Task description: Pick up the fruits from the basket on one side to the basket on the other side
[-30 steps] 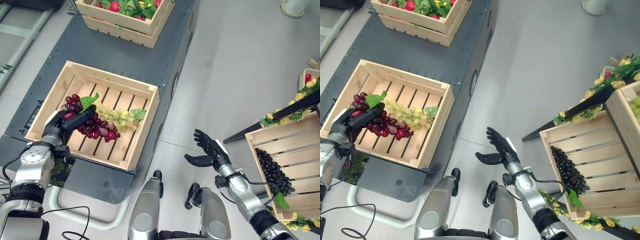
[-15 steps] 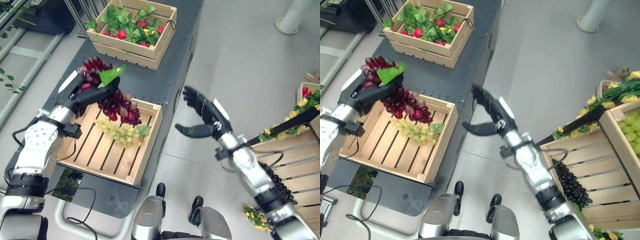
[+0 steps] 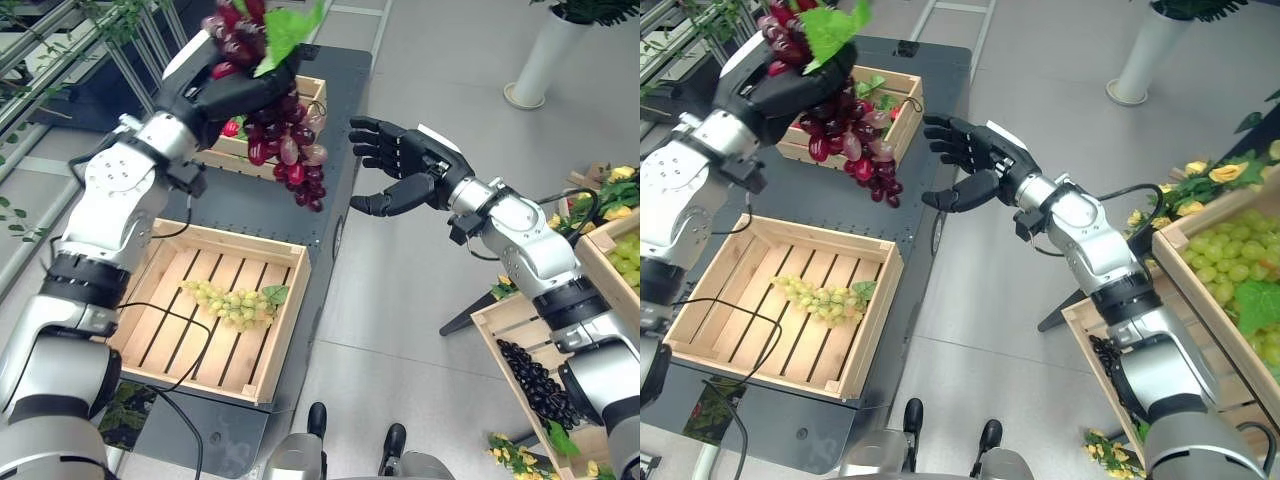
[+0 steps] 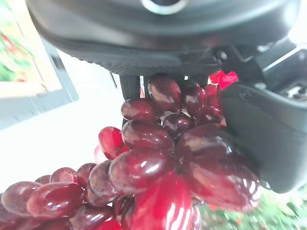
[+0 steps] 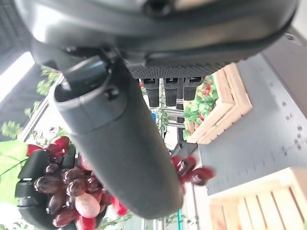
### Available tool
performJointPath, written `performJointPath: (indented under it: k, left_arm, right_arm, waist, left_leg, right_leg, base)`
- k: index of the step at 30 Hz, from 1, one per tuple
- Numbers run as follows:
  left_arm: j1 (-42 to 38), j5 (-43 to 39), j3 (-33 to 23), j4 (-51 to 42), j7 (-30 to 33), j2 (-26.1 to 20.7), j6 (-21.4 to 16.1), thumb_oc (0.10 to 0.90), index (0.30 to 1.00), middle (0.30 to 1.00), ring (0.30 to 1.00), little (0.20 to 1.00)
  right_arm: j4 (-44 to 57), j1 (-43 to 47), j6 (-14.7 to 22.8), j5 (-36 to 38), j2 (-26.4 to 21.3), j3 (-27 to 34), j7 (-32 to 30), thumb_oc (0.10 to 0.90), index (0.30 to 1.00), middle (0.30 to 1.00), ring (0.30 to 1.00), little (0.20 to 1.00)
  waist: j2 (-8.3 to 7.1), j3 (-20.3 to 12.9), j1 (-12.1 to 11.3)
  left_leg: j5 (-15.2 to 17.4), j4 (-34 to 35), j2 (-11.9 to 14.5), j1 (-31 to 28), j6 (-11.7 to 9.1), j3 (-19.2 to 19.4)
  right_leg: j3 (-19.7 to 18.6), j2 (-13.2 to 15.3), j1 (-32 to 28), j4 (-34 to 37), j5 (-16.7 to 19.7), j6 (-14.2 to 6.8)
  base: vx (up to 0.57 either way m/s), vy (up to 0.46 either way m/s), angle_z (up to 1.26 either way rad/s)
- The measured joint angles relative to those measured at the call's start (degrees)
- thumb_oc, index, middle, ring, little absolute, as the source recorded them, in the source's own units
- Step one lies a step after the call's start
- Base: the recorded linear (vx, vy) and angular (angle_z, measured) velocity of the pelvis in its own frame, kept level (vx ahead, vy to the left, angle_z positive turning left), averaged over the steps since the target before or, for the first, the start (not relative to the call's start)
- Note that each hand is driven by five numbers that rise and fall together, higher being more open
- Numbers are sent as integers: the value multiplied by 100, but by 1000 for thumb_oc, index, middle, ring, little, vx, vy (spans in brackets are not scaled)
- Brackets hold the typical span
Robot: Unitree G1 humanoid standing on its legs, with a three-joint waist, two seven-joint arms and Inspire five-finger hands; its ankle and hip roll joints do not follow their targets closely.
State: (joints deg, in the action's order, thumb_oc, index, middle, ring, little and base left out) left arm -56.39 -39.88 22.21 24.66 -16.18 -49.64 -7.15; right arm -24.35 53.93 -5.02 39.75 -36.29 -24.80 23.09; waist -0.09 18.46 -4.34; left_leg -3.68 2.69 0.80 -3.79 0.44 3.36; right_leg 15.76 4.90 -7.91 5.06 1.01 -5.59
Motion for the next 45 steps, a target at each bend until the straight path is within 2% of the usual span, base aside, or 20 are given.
performJointPath:
  k: [3,6,10,18,23,32,35,36,37,38,45]
  left_arm:
    - [-282,-145,272,35,-12,113,-1,400,300,300,300,300]
    - [-463,-159,406,92,-13,201,-1,400,300,300,300,300]
    - [-717,-331,486,361,7,455,0,400,300,300,300,300]
    - [-927,-383,755,534,3,733,0,400,300,300,300,300]
    - [-928,-382,852,603,42,1061,0,400,300,300,300,300]
    - [-928,-417,850,653,-60,1077,14,400,300,300,300,300]
    - [-929,-601,838,688,-90,1095,15,400,300,300,300,300]
    - [-929,-600,837,694,-90,1110,15,400,300,300,300,300]
    - [-929,-600,837,695,-88,1115,15,400,300,300,300,300]
    - [-928,-598,837,699,-69,1133,15,400,300,300,300,300]
    - [-945,-599,828,732,54,1282,14,400,300,300,300,300]
  right_arm:
    - [-229,258,-432,622,-16,-56,433,800,900,900,900,900]
    - [-290,273,-717,908,-14,-57,601,800,900,900,900,900]
    - [-570,382,-946,1255,30,-58,648,800,900,900,900,900]
    - [-570,701,-1132,1570,134,-57,644,800,900,900,900,900]
    - [-571,710,-1138,1923,460,-58,499,800,900,900,900,900]
    - [-567,711,-1137,1945,524,-58,217,800,900,900,900,900]
    - [-569,711,-1137,2167,543,-58,165,800,900,900,900,900]
    - [-569,711,-1137,2169,548,-58,142,764,846,846,846,846]
    - [-569,711,-1137,2171,548,-58,127,445,368,368,368,368]
    - [-569,711,-1136,2220,562,-58,59,400,300,300,300,300]
    - [-822,711,-1076,2394,775,-58,-511,400,300,300,300,300]
  waist:
    - [0,-5,71]
    - [1,-5,177]
    - [1,-5,279]
    - [1,-5,431]
    - [2,-5,509]
    - [2,-5,518]
    - [3,-5,520]
    - [3,-5,519]
    - [3,-5,518]
    - [3,-5,520]
    - [3,-5,511]
  left_leg:
    - [-9,49,6,-9,-4,11]
    - [-12,73,6,-13,-1,21]
    - [-28,171,13,-75,7,147]
    - [-27,236,14,-187,7,226]
    - [-25,239,14,-278,7,328]
    - [-26,239,25,-377,8,348]
    - [-26,239,28,-386,8,357]
    - [-26,239,31,-390,8,357]
    - [-26,239,33,-390,8,358]
    - [-26,239,35,-390,8,359]
    - [-26,239,36,-391,8,355]
  right_leg:
    - [-122,-4,77,0,40,8]
    - [-133,-4,90,0,41,8]
    - [-254,-8,137,-1,50,7]
    - [-319,-5,120,-1,54,7]
    - [-425,-7,64,-1,82,-4]
    - [-568,-23,39,0,152,1]
    - [-577,-25,36,0,157,2]
    - [-579,-29,34,0,159,4]
    - [-580,-30,35,0,160,6]
    - [-581,-33,35,0,161,7]
    - [-581,-34,34,0,161,8]
  base:
    - [-1,-33,-19]
    - [3,-2,-1]
    - [11,10,-14]
    - [16,20,-10]
    - [20,13,-8]
    - [27,11,-8]
    - [0,0,0]
    - [0,0,0]
    - [34,-2,-1]
    - [38,-3,-1]
    - [5,-1,0]
